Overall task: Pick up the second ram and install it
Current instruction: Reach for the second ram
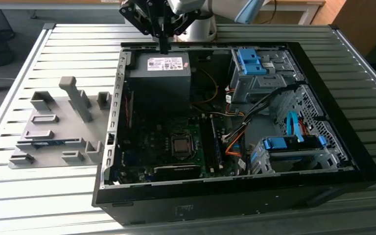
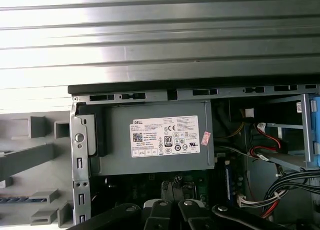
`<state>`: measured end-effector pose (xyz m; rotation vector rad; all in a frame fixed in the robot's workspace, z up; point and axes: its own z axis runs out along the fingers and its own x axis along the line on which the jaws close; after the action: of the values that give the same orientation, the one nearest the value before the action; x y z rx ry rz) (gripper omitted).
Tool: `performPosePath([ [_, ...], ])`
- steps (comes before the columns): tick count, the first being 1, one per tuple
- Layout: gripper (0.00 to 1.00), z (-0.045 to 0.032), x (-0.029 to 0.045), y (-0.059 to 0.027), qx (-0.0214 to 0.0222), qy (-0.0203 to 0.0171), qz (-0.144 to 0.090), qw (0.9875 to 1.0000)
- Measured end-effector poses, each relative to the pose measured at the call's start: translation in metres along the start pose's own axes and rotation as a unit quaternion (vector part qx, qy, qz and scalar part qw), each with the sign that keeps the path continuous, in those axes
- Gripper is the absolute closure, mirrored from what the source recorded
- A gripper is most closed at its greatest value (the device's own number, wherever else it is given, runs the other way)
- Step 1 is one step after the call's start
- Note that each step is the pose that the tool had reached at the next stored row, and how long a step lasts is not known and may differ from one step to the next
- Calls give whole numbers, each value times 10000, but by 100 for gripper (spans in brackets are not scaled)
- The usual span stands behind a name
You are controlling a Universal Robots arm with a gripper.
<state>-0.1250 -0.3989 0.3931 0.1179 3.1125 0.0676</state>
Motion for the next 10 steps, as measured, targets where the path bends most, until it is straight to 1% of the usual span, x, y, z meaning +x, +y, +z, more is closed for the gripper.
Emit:
performPosePath([
  [5, 89, 0, 44, -4, 0, 0, 0, 10000],
  [10, 89, 0, 113, -9, 0, 0, 0, 10000],
])
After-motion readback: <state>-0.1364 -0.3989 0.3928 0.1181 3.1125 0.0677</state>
